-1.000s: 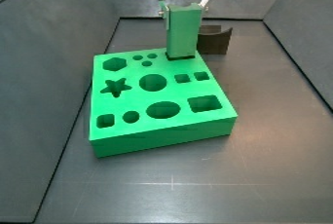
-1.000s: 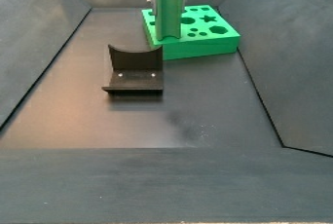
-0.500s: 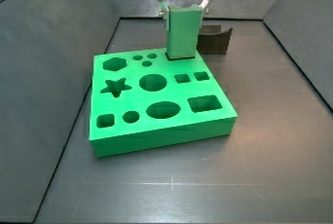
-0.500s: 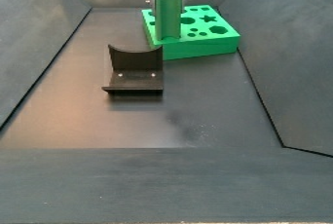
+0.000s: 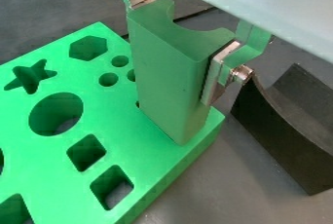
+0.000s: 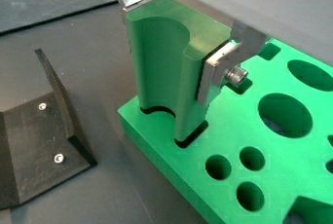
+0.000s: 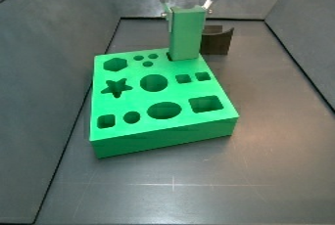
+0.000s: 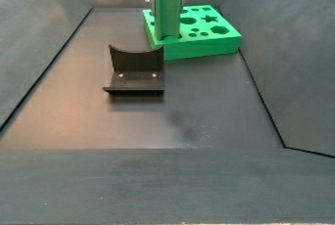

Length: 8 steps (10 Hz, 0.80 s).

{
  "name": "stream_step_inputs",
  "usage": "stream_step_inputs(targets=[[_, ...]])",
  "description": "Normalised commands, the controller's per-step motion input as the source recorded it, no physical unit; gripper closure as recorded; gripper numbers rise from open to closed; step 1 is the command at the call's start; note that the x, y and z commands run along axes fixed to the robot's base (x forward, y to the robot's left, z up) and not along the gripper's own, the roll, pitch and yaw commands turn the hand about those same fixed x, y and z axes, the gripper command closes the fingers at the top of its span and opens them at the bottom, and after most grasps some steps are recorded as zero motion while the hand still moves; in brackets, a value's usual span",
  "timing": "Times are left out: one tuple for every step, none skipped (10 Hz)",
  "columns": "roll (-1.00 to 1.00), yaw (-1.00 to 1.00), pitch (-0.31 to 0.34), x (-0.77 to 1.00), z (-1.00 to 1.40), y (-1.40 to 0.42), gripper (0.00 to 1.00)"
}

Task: Pick up the arch object. Move up. Move to above the board. Insert the arch object.
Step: Insert the arch object.

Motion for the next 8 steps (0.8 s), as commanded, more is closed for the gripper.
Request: stream_step_inputs(targets=[[-0.17, -0.01, 0.001, 0.01, -0.43, 0.03, 1.00], [0.00, 0.00, 0.023, -0.06, -0.38, 0.04, 1.00], [-0.09, 0.00, 0.014, 0.00, -0.27, 0.09, 1.00], [-0.05, 0.00, 0.004, -0.04, -0.24, 0.10, 1.00], [-0.03, -0.03, 0.000, -0.21, -0.21, 0.11, 1.00], [-0.01, -0.05, 0.000, -0.23, -0.24, 0.07, 1.00], [-0.07, -0.03, 0.000, -0.12, -0.27, 0.00, 1.00], [-0.12, -0.03, 0.000, -0.05, -0.21, -0.07, 1.00]])
